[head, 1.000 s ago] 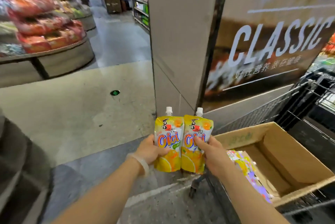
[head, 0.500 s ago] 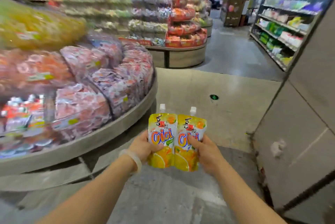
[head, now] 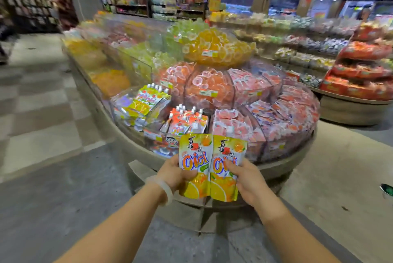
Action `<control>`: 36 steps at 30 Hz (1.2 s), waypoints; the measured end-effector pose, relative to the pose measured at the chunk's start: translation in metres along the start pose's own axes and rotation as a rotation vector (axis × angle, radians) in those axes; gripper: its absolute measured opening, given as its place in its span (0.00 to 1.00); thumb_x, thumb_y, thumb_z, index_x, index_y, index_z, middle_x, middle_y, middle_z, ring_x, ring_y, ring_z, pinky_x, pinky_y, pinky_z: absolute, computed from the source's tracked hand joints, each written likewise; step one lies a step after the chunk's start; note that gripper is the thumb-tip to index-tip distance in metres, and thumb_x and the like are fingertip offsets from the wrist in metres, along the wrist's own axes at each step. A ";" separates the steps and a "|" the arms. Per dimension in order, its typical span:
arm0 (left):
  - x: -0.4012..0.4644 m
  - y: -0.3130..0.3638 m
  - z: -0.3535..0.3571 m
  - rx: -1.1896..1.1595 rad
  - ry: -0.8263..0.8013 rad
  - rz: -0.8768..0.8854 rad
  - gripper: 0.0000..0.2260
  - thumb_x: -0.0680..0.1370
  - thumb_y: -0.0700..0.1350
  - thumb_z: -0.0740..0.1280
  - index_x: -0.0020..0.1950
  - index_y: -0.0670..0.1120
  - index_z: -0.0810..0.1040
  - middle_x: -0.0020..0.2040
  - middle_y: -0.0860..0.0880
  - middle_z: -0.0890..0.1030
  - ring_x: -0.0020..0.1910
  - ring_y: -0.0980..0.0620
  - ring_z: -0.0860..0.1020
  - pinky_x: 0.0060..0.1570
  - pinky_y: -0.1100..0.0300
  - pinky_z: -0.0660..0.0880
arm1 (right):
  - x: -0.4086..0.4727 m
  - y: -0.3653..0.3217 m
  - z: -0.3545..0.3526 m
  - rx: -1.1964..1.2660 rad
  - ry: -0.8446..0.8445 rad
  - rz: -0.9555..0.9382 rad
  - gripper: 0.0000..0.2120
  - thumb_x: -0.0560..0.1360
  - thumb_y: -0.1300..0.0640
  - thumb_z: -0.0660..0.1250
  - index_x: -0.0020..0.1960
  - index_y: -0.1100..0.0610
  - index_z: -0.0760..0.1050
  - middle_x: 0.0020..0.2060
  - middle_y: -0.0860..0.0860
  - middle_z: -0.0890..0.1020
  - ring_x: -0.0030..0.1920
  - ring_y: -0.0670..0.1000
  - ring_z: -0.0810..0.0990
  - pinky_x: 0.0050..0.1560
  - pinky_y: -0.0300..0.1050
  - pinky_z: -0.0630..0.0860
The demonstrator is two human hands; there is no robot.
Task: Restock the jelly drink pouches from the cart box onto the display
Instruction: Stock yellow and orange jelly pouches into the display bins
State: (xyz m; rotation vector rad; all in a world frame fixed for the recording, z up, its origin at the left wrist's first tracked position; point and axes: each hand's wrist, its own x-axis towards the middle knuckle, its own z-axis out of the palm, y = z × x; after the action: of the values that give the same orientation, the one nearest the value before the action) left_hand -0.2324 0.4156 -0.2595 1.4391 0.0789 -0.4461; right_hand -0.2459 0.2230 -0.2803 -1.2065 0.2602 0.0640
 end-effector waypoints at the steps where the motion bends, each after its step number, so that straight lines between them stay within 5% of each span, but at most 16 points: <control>1: 0.004 0.001 -0.015 -0.022 0.034 0.002 0.16 0.73 0.28 0.66 0.54 0.47 0.76 0.46 0.47 0.83 0.43 0.48 0.81 0.36 0.57 0.77 | 0.014 0.004 0.014 -0.012 -0.024 0.017 0.08 0.75 0.66 0.64 0.53 0.61 0.78 0.43 0.56 0.86 0.41 0.54 0.85 0.42 0.51 0.83; 8: 0.065 0.026 -0.114 -0.086 0.221 0.004 0.16 0.73 0.27 0.66 0.56 0.43 0.76 0.47 0.43 0.83 0.45 0.43 0.81 0.45 0.50 0.80 | 0.125 0.022 0.114 -0.047 -0.147 0.090 0.08 0.74 0.68 0.65 0.52 0.62 0.78 0.39 0.55 0.86 0.38 0.54 0.85 0.45 0.54 0.82; 13: 0.133 0.077 -0.181 -0.009 0.298 0.027 0.17 0.73 0.27 0.66 0.58 0.42 0.76 0.48 0.41 0.83 0.41 0.44 0.81 0.31 0.58 0.79 | 0.215 0.011 0.186 -0.096 -0.189 0.095 0.10 0.75 0.65 0.66 0.56 0.61 0.77 0.50 0.57 0.84 0.54 0.58 0.81 0.61 0.60 0.74; 19: 0.213 0.116 -0.246 0.044 0.355 0.063 0.15 0.73 0.29 0.67 0.59 0.38 0.75 0.53 0.35 0.81 0.42 0.41 0.80 0.38 0.53 0.80 | 0.306 0.002 0.247 -0.142 -0.199 0.082 0.10 0.76 0.61 0.66 0.57 0.58 0.77 0.58 0.57 0.81 0.62 0.58 0.77 0.67 0.61 0.69; 21: 0.239 0.122 -0.264 0.046 0.361 0.064 0.13 0.74 0.29 0.67 0.56 0.39 0.76 0.48 0.36 0.83 0.41 0.41 0.80 0.43 0.47 0.78 | 0.327 0.003 0.261 -0.121 -0.204 0.078 0.10 0.78 0.62 0.63 0.58 0.57 0.76 0.58 0.55 0.80 0.61 0.56 0.77 0.67 0.58 0.69; 24: 0.279 0.130 -0.287 0.064 0.360 0.031 0.10 0.74 0.28 0.66 0.48 0.42 0.75 0.37 0.43 0.81 0.29 0.48 0.78 0.32 0.58 0.76 | 0.359 0.007 0.276 -0.145 -0.183 0.068 0.14 0.79 0.61 0.61 0.64 0.57 0.72 0.61 0.51 0.77 0.63 0.51 0.73 0.70 0.52 0.65; 25: 0.295 0.132 -0.295 0.063 0.347 0.027 0.11 0.73 0.28 0.66 0.48 0.43 0.75 0.37 0.43 0.82 0.29 0.48 0.79 0.31 0.58 0.78 | 0.369 0.009 0.280 -0.147 -0.165 0.066 0.15 0.79 0.61 0.62 0.65 0.57 0.72 0.62 0.49 0.76 0.63 0.50 0.72 0.71 0.51 0.64; 28: 0.342 0.145 -0.318 0.108 0.285 0.006 0.14 0.71 0.29 0.69 0.52 0.43 0.77 0.49 0.38 0.83 0.48 0.39 0.81 0.53 0.42 0.78 | 0.404 0.015 0.295 -0.195 0.021 0.014 0.11 0.77 0.60 0.65 0.58 0.62 0.73 0.51 0.50 0.77 0.53 0.49 0.74 0.62 0.52 0.71; 31: 0.391 0.152 -0.337 0.156 0.195 -0.012 0.14 0.71 0.26 0.67 0.54 0.39 0.78 0.41 0.42 0.83 0.42 0.43 0.80 0.50 0.47 0.79 | 0.430 0.022 0.311 -0.280 0.220 -0.050 0.10 0.75 0.58 0.67 0.54 0.60 0.73 0.38 0.58 0.75 0.38 0.55 0.74 0.39 0.51 0.73; 33: 0.414 0.155 -0.342 0.204 0.100 -0.044 0.14 0.70 0.26 0.68 0.43 0.45 0.83 0.32 0.50 0.82 0.33 0.51 0.78 0.36 0.63 0.78 | 0.442 0.032 0.318 -0.278 0.341 -0.039 0.13 0.77 0.60 0.65 0.59 0.63 0.72 0.49 0.65 0.78 0.49 0.62 0.78 0.46 0.52 0.75; 34: 0.426 0.155 -0.346 0.257 0.063 -0.054 0.14 0.69 0.28 0.70 0.39 0.49 0.84 0.32 0.52 0.82 0.35 0.51 0.78 0.37 0.65 0.76 | 0.446 0.036 0.321 -0.282 0.393 -0.016 0.16 0.77 0.59 0.65 0.61 0.65 0.70 0.55 0.63 0.78 0.55 0.62 0.77 0.53 0.52 0.74; 36: 0.443 0.153 -0.352 0.458 -0.020 -0.098 0.17 0.68 0.36 0.73 0.51 0.53 0.80 0.47 0.49 0.82 0.48 0.51 0.76 0.49 0.61 0.74 | 0.449 0.045 0.326 -0.274 0.463 0.028 0.24 0.77 0.56 0.65 0.69 0.63 0.65 0.60 0.56 0.74 0.62 0.56 0.73 0.62 0.50 0.71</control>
State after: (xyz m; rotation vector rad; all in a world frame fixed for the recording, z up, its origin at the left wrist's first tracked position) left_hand 0.3005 0.6552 -0.3073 1.8858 0.0317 -0.5836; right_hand 0.2341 0.5015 -0.3182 -1.4829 0.6905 -0.1631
